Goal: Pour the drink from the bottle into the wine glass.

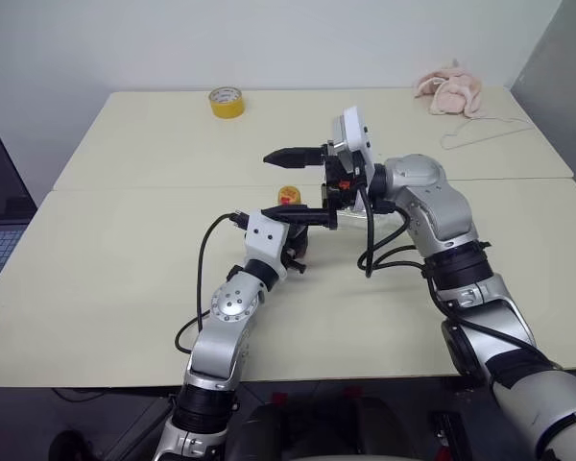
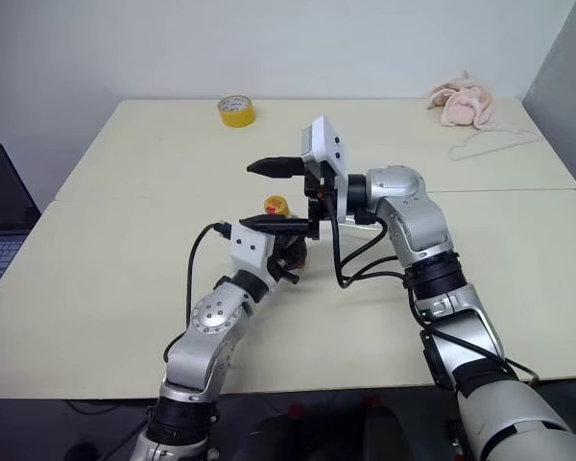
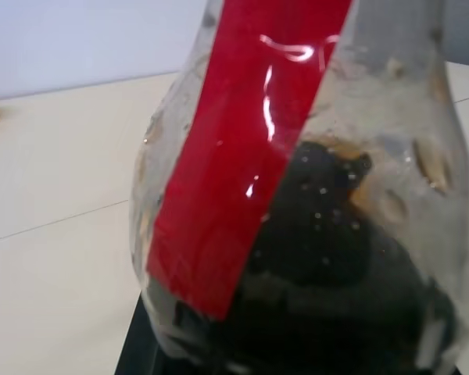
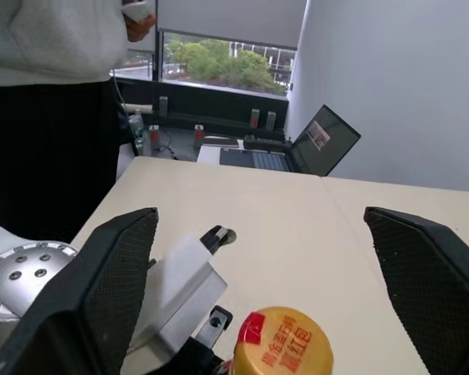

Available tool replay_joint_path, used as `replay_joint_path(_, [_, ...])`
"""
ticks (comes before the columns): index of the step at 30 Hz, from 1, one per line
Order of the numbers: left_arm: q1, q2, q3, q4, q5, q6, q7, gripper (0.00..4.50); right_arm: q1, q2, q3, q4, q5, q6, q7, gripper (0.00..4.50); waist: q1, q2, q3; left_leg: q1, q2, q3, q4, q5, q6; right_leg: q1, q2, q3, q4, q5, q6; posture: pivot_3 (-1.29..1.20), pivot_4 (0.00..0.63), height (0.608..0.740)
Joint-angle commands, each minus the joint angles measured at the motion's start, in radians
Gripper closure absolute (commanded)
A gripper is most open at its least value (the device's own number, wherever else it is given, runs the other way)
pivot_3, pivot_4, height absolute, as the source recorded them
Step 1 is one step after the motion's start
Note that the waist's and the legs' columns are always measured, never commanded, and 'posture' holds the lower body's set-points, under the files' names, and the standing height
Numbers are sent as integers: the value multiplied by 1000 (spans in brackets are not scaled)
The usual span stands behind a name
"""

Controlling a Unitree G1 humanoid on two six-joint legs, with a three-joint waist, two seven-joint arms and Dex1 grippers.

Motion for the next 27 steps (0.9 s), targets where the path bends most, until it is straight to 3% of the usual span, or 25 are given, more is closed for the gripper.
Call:
replay_joint_path(1, [-16,-7,-3,-44,-2,-16,6,3242,-5,-8,-51,-57,19,13,-61,0,0,0,0,0,0,0,0,0,0,0,0,0,0,0,0,0,150,740])
replay_joint_path(8, [-11,-6,-2,-46,0,-16,9,3242,32,15,-89,-186,0,135,-313,0,0,0,0,0,0,0,0,0,0,0,0,0,0,0,0,0,150,740])
replay_joint_path(18, [-2,-7,-4,-49,1,-12,13,3242,155,23,-1,-533,-8,418,-549,0,0,0,0,-1,0,1,0,0,0,-2,0,1,1,0,0,0,150,740])
replay_joint_path(27, [1,-14,-14,-47,-2,-13,14,3242,160,29,70,-525,-95,473,-664,0,0,0,0,-1,0,1,0,0,0,-2,0,1,1,0,0,0,150,740])
